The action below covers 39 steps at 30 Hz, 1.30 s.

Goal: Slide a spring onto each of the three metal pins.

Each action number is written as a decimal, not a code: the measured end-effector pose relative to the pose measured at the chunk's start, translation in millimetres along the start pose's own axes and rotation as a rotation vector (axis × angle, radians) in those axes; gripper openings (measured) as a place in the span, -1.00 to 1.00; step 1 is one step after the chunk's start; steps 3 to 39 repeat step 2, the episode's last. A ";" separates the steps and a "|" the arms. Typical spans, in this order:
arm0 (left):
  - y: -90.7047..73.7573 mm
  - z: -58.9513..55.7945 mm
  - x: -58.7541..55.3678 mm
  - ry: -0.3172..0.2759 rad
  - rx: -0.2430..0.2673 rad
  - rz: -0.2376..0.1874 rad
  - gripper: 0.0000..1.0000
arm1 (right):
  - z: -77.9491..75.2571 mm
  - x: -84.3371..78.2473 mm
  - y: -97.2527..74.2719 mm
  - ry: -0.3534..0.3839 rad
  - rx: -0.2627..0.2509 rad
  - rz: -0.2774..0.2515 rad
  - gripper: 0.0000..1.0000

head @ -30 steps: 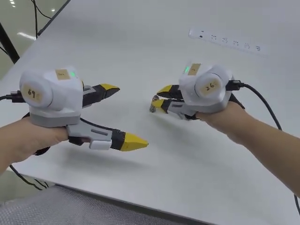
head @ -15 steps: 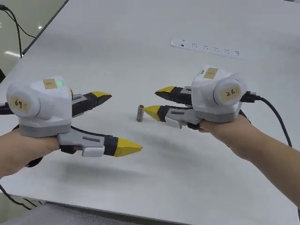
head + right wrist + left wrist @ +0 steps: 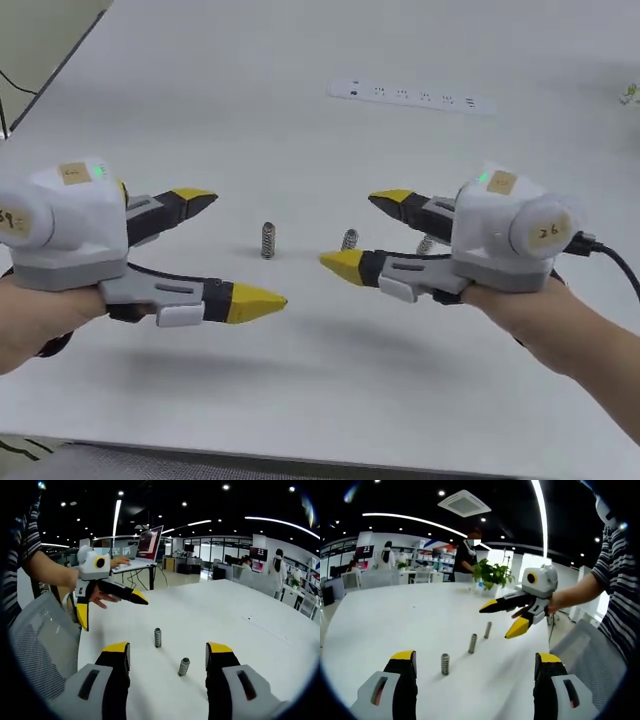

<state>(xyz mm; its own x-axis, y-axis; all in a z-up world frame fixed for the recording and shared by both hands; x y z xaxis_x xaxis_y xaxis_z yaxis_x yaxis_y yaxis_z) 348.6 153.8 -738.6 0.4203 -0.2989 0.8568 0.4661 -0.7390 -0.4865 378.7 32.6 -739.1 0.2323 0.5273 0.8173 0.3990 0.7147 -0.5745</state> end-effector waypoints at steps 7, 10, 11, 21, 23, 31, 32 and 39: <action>0.0 -1.1 -0.1 0.006 0.000 0.007 0.91 | -3.0 -5.4 -10.7 0.021 -0.004 -0.008 0.31; 0.0 -1.1 -0.1 0.006 0.000 0.007 0.91 | -3.0 -5.4 -10.7 0.021 -0.004 -0.008 0.31; 0.0 -1.1 -0.1 0.006 0.000 0.007 0.91 | -3.0 -5.4 -10.7 0.021 -0.004 -0.008 0.31; 0.0 -1.1 -0.1 0.006 0.000 0.007 0.91 | -3.0 -5.4 -10.7 0.021 -0.004 -0.008 0.31; 0.0 -1.1 -0.1 0.006 0.000 0.007 0.91 | -3.0 -5.4 -10.7 0.021 -0.004 -0.008 0.31; 0.0 -1.1 -0.1 0.006 0.000 0.007 0.91 | -3.0 -5.4 -10.7 0.021 -0.004 -0.008 0.31; 0.0 -1.1 -0.1 0.006 0.000 0.007 0.91 | -3.0 -5.4 -10.7 0.021 -0.004 -0.008 0.31; 0.0 -1.1 -0.1 0.006 0.000 0.007 0.91 | -3.0 -5.4 -10.7 0.021 -0.004 -0.008 0.31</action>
Point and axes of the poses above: the centre of the closed fingertips' face, and the gripper's own axes: y roughly forward along the fingers, z roughly to its left, x roughly out of its top, the point moved 2 cm from there along -y, roughly backward along the fingers, and after that the axes turned 13 degrees about z, right-handed, at the moved point
